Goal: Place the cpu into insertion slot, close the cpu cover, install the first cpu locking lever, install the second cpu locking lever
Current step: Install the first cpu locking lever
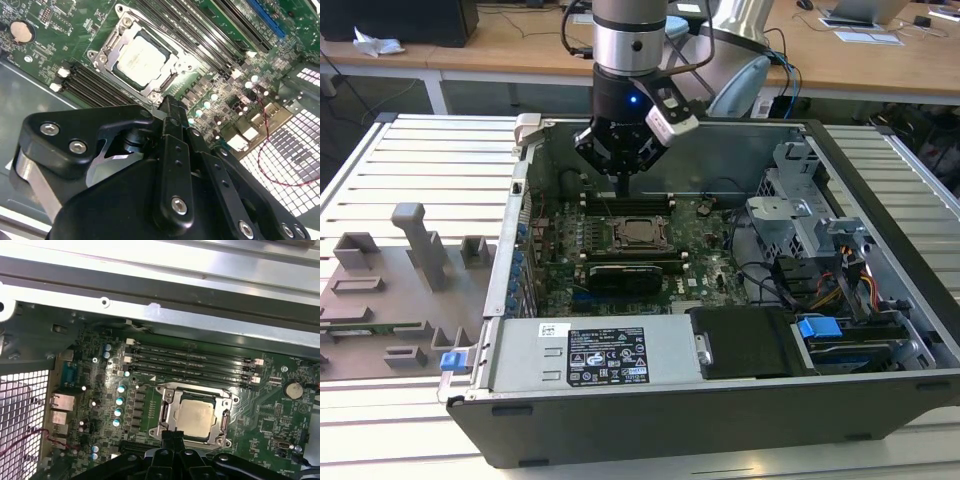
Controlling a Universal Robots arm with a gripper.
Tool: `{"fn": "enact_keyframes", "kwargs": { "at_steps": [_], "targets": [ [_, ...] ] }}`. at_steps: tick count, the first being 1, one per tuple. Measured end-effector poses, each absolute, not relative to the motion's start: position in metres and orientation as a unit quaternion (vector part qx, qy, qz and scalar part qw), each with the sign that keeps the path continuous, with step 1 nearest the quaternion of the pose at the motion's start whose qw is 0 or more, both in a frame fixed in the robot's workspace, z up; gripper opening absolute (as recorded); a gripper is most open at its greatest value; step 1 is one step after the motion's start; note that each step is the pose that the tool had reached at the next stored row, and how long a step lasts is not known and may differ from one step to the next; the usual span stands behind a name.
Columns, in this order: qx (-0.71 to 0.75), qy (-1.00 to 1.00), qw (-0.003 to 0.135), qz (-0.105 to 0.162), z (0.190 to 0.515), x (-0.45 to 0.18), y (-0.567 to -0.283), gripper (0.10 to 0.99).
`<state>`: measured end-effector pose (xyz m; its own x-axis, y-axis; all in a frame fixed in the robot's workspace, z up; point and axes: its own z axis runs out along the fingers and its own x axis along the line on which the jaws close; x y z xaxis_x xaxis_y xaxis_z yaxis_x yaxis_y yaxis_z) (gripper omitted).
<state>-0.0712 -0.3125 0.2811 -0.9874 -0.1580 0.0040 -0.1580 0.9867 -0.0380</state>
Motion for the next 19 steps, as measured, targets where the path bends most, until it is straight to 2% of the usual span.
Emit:
{"fn": "enact_keyframes", "kwargs": {
  "at_steps": [19],
  "targets": [
    [0.079, -0.997, 0.000, 0.019, 0.281, -0.096, -0.313, 0.106]
  ]
}}
